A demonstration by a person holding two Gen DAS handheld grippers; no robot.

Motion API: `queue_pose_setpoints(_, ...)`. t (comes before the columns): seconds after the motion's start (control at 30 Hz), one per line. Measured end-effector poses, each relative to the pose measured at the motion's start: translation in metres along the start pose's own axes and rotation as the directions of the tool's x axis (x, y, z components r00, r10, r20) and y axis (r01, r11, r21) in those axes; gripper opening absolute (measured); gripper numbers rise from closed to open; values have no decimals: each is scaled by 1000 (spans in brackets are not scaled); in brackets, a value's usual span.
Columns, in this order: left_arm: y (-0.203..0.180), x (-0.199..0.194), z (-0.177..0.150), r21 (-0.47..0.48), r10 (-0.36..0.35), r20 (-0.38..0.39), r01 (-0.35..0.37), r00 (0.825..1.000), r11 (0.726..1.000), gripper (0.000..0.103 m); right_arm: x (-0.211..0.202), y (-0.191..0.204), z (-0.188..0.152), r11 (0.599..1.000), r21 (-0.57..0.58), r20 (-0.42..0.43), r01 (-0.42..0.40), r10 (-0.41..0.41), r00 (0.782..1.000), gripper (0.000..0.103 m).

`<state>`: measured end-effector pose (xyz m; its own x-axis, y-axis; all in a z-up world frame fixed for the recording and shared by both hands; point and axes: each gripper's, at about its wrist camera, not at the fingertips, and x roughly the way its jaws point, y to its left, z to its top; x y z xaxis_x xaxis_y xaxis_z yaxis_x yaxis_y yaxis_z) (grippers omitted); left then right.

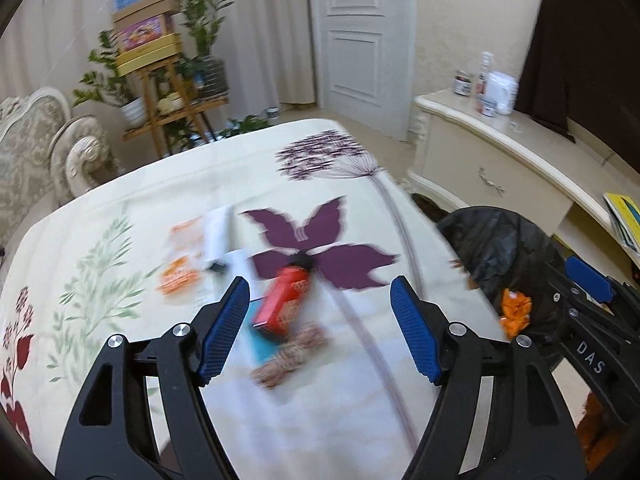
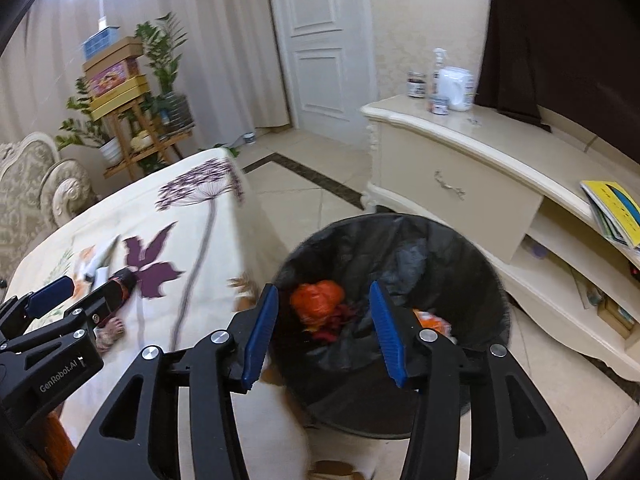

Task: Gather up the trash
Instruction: 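Withdraw both open tools from the bin back toward the bed, then grasp the red drink bottle upright with the right tool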

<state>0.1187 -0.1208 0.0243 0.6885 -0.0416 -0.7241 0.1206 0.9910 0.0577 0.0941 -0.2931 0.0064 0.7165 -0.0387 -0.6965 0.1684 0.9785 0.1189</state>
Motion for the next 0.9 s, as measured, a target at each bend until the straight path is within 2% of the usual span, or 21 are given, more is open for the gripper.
queue_pose_setpoints(0.27, 68, -5, -20, -74, 87, -27, -88, 996, 993, 71, 3, 60, 0, 994, -83, -13, -72, 71, 997, 49)
queue_pose_setpoints(0.57, 139, -3, -39, -163, 156, -68, -165, 985, 973, 71, 12, 119, 3, 981, -151, -32, -122, 119, 992, 49)
queue_pose_setpoints(0.9, 176, -2, -48, -222, 177, -86, -192, 980, 956, 71, 28, 163, 1, 968, -197, -74, -159, 147, 986, 49)
